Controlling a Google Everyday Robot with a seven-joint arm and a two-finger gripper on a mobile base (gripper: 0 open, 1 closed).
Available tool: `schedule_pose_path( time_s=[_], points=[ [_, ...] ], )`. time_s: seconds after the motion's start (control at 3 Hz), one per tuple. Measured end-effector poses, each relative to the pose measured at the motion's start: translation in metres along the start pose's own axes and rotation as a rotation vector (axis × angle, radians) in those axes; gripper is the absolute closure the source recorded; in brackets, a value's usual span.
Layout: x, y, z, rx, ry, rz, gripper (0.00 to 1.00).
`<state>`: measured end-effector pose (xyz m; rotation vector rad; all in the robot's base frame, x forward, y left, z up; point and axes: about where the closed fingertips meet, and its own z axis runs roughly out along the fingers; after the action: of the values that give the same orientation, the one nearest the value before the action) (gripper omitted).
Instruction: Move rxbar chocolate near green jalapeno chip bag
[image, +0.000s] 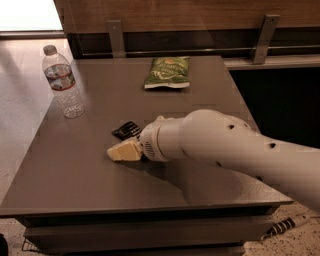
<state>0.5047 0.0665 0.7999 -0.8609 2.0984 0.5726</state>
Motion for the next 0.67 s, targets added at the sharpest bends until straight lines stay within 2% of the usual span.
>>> schedule_pose_path(
  time_s=[0.67],
  points=[
    [-0.0047,0.0007,-0.0035,0.000,0.000,0.000,0.73]
  ],
)
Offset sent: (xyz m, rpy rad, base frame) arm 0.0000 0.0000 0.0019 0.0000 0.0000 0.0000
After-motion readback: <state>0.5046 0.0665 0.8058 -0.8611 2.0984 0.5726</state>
